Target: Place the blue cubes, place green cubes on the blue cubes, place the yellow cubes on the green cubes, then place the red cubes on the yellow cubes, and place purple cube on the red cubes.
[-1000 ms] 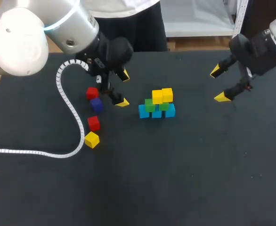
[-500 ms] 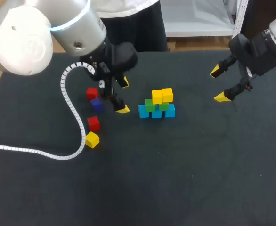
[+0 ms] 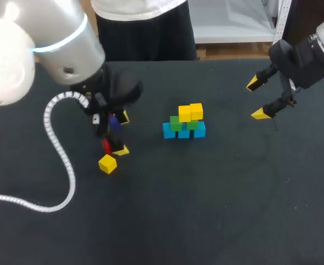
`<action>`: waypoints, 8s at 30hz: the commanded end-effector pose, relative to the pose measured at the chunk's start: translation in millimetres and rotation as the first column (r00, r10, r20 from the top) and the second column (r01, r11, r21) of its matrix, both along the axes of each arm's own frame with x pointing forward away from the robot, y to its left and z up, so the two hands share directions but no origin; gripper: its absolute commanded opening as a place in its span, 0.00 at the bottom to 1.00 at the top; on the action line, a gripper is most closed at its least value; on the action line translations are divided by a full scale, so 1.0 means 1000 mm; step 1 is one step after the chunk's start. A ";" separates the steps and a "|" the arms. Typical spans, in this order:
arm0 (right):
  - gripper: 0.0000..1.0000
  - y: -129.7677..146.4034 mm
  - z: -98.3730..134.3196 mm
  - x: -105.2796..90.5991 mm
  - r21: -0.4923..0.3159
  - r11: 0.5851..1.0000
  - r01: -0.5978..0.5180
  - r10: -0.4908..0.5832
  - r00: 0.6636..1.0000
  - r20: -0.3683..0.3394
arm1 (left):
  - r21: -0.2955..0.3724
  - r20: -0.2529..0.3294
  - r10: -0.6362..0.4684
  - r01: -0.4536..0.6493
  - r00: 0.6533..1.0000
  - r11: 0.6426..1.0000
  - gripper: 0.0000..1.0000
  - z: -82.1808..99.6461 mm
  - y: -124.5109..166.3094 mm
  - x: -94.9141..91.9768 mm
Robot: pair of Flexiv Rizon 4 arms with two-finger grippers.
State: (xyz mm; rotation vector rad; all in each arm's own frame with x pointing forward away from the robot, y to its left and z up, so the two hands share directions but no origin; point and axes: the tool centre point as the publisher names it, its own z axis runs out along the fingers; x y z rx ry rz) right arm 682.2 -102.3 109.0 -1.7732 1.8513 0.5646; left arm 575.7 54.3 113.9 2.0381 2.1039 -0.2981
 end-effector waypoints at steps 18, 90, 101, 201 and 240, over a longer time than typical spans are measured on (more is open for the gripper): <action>1.00 0.000 0.000 -0.001 0.002 1.000 0.001 -0.001 1.000 0.002 | 0.089 -0.048 -0.268 0.271 0.962 0.958 1.00 -0.032 0.007 -0.031; 1.00 0.000 0.000 -0.001 0.002 1.000 0.001 -0.001 1.000 0.002 | 0.192 -0.178 -0.289 0.321 0.941 0.927 1.00 -0.089 0.033 -0.030; 1.00 0.000 0.000 -0.001 0.002 1.000 0.001 -0.001 1.000 0.002 | 0.202 -0.165 -0.265 0.295 0.950 0.934 1.00 -0.090 0.039 -0.023; 1.00 0.000 0.000 -0.001 0.002 1.000 0.001 -0.001 1.000 0.002 | 0.267 -0.231 0.006 0.057 0.973 0.962 0.00 -0.104 0.048 0.009; 1.00 0.000 0.000 -0.001 0.002 1.000 0.001 -0.001 1.000 0.002 | 0.265 -0.093 0.157 -0.128 0.983 0.956 0.00 -0.041 -0.036 0.062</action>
